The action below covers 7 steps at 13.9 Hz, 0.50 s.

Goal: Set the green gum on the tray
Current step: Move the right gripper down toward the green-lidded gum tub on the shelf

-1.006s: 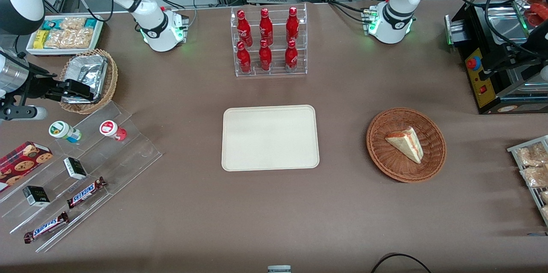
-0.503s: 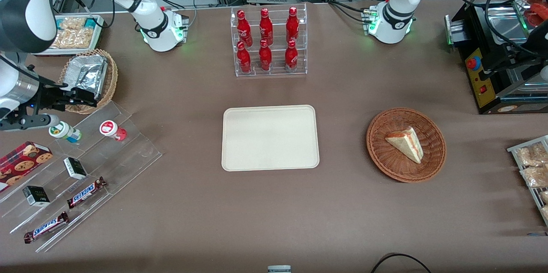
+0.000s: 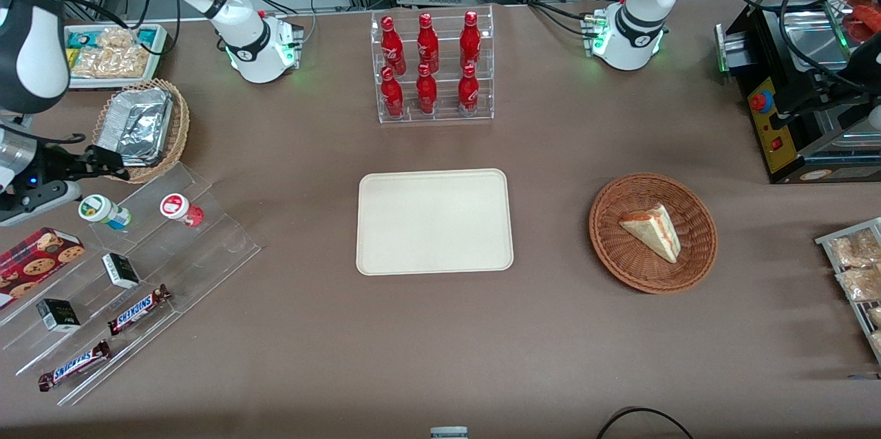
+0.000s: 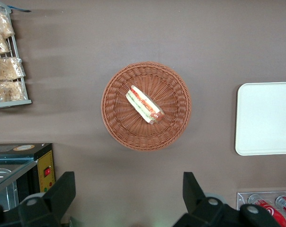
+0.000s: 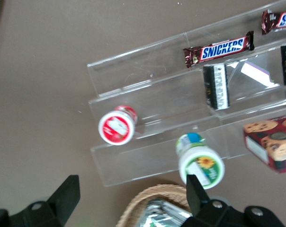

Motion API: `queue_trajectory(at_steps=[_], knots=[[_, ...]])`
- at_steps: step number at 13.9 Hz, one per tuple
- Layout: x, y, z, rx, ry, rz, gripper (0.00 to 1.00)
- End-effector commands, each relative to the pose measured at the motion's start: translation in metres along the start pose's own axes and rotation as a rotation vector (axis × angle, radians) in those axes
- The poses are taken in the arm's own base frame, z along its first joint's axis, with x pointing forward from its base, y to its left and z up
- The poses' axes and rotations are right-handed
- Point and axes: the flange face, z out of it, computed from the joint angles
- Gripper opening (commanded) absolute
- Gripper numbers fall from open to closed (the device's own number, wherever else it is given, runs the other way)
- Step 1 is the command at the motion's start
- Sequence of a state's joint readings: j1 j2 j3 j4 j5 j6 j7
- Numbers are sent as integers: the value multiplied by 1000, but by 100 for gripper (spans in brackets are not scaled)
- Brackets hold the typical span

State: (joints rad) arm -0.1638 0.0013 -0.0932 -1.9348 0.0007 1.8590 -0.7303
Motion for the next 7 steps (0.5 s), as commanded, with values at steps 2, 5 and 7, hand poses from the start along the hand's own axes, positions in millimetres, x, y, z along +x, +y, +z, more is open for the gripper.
queue_trajectory(at_steps=[2, 5, 7], knots=[[-20, 26, 22, -47, 30, -192, 100], [-24, 35, 37, -72, 43, -307, 100], [-26, 42, 46, -81, 48, -317, 100]])
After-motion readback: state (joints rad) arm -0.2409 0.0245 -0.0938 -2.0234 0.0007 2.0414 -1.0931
